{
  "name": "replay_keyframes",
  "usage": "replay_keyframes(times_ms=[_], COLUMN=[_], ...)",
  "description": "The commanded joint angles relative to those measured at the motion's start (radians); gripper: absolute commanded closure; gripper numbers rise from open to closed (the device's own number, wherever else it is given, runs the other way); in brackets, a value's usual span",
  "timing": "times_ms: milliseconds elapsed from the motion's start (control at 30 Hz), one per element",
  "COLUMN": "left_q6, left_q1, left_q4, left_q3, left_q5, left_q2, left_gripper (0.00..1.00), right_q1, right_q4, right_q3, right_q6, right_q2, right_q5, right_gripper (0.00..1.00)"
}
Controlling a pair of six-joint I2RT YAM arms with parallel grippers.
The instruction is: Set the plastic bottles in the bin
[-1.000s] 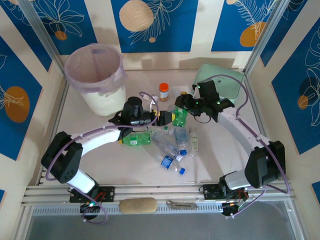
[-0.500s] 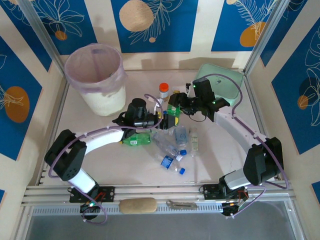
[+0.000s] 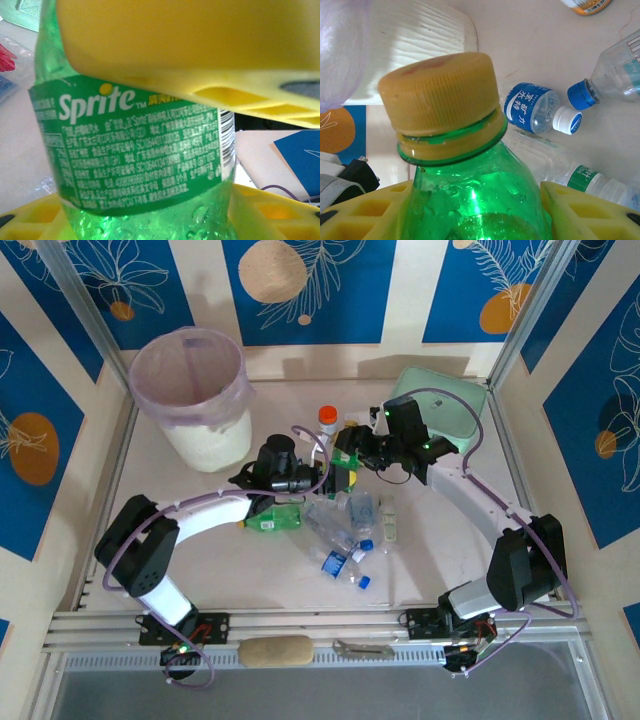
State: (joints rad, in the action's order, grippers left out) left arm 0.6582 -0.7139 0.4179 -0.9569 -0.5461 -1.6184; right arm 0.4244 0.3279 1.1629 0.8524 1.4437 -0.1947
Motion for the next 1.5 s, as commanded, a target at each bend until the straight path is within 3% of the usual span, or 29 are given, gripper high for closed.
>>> replay_keyframes(times_ms=[0,300,467,667,933,1200,1467], left_q6=[-0.019,-0.010,0.012,-0.061,-0.200,-0.365,-0.544], left_q1=[-0.009,0.009,0.031,0.064,0.186,0.328,0.451], left_q4=[0.025,-0.141,-0.135,-0.224,-0.419,-0.668,-0.835], left_q3=[-0.022,-0.009,0.017,-0.026,-0.190,-0.455,-0.686], left_q5=[-0.005,0.171,0.177,0.199,0.203,0.202,0.273], left_q2=[-0.002,0.019,0.029,0.075,0.167,0.198,0.191], left_gripper=[0.46,0.49,0.49,0.49,0.48,0.48,0.46], right_q1=[0.011,-0.017,-0.055,-0.093,-0.095,-0.090,-0.088], right_q4=[-0.007,0.009,0.004,-0.001,-0.034,-0.044,-0.016], right_q3=[-0.009,-0.016,-0.054,-0.105,-0.150,-0.193,-0.193], right_q6=[0.014,0.019,0.035,0.042,0.042,0.030,0.005], right_q2=[-0.034,-0.088,-0.146,-0.190,-0.180,-0.186,-0.174], right_q5=[-0.030,-0.033,-0.029,-0.001,-0.006,0.007,0.017], right_gripper=[0.50,0.25,0.22,0.20,0.16,0.00,0.01])
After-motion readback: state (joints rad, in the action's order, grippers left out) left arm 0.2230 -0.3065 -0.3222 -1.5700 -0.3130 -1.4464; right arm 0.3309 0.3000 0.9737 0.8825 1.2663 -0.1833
